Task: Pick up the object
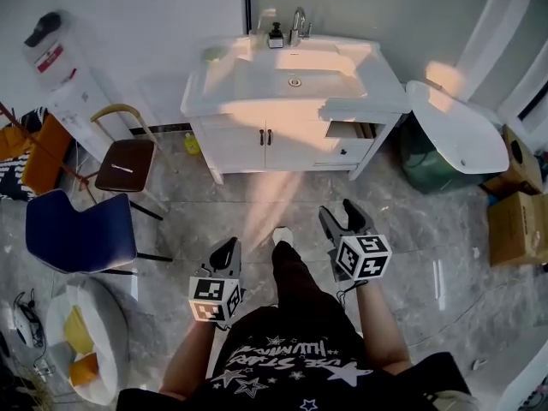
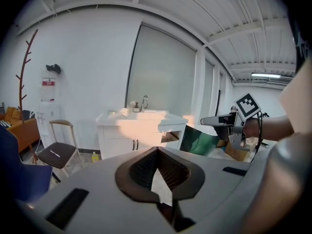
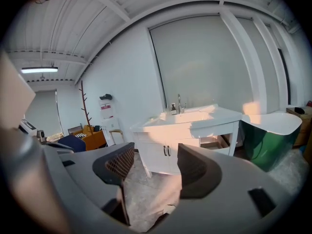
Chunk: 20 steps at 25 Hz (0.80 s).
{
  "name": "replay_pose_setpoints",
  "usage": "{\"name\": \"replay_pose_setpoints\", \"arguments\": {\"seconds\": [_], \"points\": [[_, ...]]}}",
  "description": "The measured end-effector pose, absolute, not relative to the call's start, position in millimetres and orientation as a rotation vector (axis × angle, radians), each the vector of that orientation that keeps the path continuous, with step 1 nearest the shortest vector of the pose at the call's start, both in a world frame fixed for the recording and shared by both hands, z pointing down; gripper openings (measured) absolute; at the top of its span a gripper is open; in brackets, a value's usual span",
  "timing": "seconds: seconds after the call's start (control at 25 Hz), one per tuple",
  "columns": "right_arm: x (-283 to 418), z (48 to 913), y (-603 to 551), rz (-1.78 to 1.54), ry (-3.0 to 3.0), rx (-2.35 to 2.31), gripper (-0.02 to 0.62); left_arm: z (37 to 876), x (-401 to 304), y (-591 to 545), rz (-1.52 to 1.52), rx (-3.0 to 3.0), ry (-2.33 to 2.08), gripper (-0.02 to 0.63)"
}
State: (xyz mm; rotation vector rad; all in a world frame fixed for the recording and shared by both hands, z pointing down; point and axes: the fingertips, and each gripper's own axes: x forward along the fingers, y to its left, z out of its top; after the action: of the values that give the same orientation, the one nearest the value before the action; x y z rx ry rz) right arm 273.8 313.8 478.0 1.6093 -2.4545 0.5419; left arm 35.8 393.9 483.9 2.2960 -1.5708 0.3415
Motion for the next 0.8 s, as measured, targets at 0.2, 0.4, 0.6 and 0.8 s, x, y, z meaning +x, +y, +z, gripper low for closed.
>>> {"name": "replay_pose_setpoints", "arguments": {"seconds": [0.2, 0.4, 0.6, 0.8], "points": [[257, 492, 265, 0.569, -2.484, 1.560, 0.275, 494, 25, 358, 0.345, 2.283, -1.585, 0.015], [227, 500, 188, 0.597, -2.533, 1.496, 0.275, 499, -2, 297, 0.360, 2.251, -1.664, 0.015], [195, 492, 91, 0.576, -2.577, 1.405, 0.275, 494, -33, 208, 0.360, 2.197, -1.764, 0.015], [164, 492, -5, 0.588, -2.604, 1.306, 0.276, 485, -51, 115, 0.378, 2.170, -1.830, 0.015]]}}
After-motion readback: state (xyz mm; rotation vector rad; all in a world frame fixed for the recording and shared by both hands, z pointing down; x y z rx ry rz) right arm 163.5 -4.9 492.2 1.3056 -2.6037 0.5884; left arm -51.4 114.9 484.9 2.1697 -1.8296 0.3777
